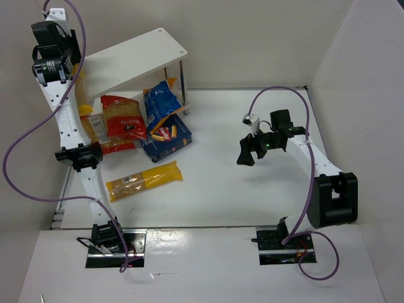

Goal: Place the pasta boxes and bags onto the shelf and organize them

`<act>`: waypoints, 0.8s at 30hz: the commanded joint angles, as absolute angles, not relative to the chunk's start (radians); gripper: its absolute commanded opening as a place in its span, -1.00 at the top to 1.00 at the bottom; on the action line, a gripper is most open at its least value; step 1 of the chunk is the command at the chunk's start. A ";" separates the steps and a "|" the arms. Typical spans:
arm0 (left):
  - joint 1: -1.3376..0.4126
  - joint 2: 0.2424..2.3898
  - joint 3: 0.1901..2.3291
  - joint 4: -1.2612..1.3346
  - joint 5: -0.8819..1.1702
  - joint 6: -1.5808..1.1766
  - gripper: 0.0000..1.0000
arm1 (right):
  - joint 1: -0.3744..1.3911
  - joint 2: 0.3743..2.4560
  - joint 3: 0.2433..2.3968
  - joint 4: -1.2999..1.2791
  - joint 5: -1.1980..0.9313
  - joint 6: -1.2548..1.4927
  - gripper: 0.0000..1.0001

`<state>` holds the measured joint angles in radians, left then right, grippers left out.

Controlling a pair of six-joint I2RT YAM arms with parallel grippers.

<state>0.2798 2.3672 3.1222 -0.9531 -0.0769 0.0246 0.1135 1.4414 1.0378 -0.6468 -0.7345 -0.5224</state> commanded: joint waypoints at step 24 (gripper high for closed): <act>0.267 2.157 3.135 -1.115 0.006 0.060 -1.00 | 0.118 1.442 1.043 -0.658 -0.776 -0.532 -1.00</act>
<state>0.2752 2.2250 3.1214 -1.0843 -0.0158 0.0311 0.1135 1.4418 1.0378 -0.6479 -0.7494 -0.5224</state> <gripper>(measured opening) 0.999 0.999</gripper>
